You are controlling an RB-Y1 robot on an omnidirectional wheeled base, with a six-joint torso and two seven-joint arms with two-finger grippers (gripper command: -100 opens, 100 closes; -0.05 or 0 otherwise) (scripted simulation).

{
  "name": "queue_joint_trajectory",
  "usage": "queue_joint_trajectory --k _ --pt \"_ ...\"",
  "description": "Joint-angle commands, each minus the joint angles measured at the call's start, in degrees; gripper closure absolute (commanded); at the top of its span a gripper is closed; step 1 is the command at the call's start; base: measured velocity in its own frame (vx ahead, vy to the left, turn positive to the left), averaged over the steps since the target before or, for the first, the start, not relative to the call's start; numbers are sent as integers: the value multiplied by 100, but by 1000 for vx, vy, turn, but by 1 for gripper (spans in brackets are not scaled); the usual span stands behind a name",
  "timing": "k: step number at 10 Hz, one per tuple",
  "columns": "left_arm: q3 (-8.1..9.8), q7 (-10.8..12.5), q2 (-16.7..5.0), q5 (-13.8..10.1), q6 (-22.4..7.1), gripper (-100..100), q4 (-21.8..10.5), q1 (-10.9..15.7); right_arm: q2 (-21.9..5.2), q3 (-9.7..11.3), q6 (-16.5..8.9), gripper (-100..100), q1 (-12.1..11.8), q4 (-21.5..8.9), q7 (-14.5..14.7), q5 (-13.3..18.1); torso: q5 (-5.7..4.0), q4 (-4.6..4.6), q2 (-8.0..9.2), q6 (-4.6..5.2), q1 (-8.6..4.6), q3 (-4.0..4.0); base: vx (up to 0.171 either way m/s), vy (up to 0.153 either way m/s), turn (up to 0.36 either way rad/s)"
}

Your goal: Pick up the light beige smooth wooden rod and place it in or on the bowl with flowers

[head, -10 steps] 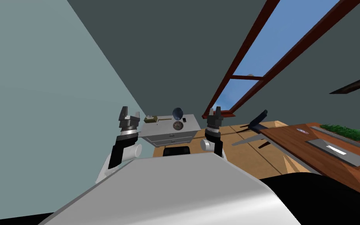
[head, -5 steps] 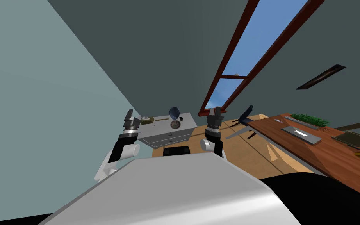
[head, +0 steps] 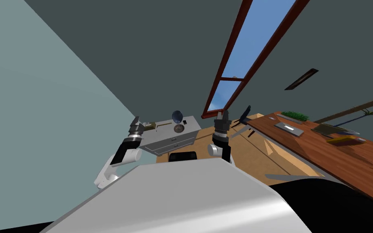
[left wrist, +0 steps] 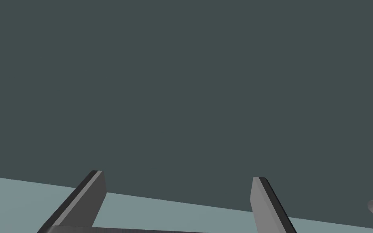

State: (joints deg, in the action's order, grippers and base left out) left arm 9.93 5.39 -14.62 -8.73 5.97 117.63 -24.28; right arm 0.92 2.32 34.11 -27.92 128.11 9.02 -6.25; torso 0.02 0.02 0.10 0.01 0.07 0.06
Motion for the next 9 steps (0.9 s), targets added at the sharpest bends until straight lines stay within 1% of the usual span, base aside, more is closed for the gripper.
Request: queue_joint_trajectory --k 1,2,3,4,5,6,7,8,9 --pt "42 2 -67 -43 -181 -100 -115 71 0 0 0 0 0 0 0 0 0 0 0 0 0 0 -28 7 -140" --pt "142 25 -235 -150 -406 -100 -359 155 0 0 0 0 -1 0 0 0 0 0 -1 -2 0 0 -34 5 -281" --pt "142 25 -235 -150 -435 -100 -378 155 0 0 0 0 0 0 0 0 0 0 -2 2 1 -1 -25 10 -129" --pt "246 46 -401 -259 -666 -100 -655 245 0 -1 0 0 -1 0 0 0 0 0 -2 -5 2 -1 -26 3 -221" --pt "246 46 -401 -259 -698 -100 -655 245 0 0 0 0 0 0 0 0 0 0 -2 0 2 -1 -23 9 -129" --pt "354 66 -567 -370 -927 -100 -890 338 0 -1 0 0 -1 0 0 0 0 0 -3 -4 2 -1 -25 2 -274" --pt "354 66 -567 -370 -968 -100 -945 338 0 0 0 0 0 0 0 0 0 0 -4 1 1 -2 -22 7 -171" --pt "464 85 -734 -482 -1188 -100 -1173 436 0 -1 0 0 -1 0 0 0 0 -1 -4 -4 1 -2 -25 1 -307" --pt "464 85 -734 -482 -1244 -100 -1244 436 0 0 0 0 0 0 0 0 -1 0 -3 0 0 -2 -20 9 -125"
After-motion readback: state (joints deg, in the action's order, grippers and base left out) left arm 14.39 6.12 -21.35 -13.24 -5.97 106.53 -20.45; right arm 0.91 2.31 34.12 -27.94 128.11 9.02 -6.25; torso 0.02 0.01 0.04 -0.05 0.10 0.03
